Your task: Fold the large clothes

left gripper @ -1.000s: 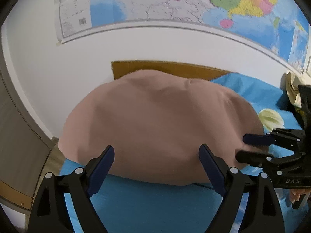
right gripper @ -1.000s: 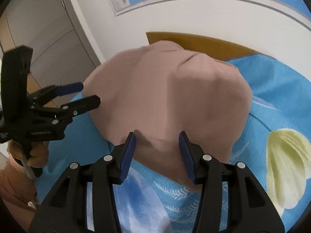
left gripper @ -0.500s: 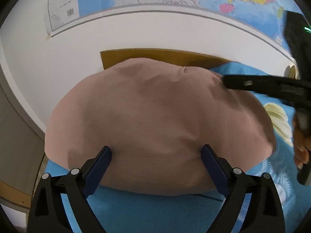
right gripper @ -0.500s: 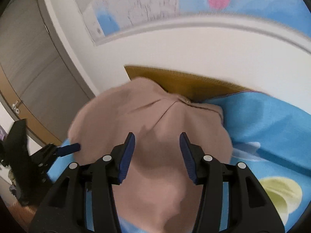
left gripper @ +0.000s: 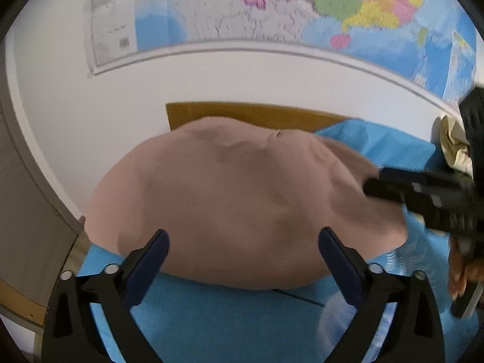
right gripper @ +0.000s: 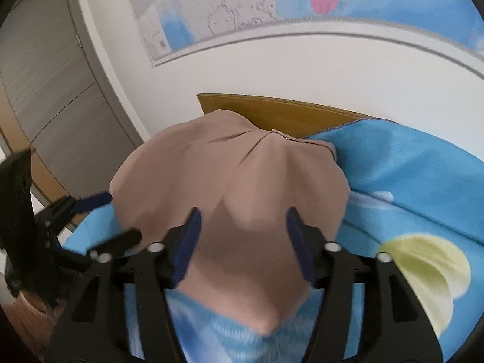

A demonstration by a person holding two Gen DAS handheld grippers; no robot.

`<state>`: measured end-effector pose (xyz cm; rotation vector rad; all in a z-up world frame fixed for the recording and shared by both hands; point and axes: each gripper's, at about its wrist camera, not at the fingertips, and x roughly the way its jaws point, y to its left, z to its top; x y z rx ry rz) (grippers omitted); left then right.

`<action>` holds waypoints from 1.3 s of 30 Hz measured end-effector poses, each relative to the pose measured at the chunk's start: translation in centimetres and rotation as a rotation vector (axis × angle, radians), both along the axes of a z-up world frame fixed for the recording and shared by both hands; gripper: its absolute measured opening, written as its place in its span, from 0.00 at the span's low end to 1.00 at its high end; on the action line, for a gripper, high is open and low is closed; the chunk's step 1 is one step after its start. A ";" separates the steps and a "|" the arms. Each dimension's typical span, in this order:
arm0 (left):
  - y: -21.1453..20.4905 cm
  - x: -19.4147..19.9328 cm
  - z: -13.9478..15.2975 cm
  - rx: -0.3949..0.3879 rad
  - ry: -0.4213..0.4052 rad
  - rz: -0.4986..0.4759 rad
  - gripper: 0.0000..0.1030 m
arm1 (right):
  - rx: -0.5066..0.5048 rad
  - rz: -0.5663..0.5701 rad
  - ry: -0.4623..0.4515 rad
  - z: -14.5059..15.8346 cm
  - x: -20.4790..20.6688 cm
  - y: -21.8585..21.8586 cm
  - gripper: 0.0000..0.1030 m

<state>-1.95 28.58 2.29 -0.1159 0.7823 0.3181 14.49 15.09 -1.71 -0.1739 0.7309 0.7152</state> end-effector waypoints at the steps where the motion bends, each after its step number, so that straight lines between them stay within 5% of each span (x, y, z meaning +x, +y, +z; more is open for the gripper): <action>1: -0.2 -0.2 0.1 -0.003 -0.005 0.009 0.93 | 0.005 0.000 -0.013 0.0 -0.4 -0.1 0.68; 9: -1.7 -3.1 0.7 -0.051 -0.078 0.062 0.93 | 0.037 0.010 -0.138 0.2 -6.5 -1.9 0.95; 17: -3.2 -5.2 2.3 0.022 -0.064 0.176 0.93 | 0.036 -0.002 -0.111 -0.2 -9.9 -2.9 0.94; 39: -7.0 -7.8 3.0 0.062 -0.090 0.154 0.93 | 0.021 -0.001 -0.132 -0.9 -13.5 -4.8 0.94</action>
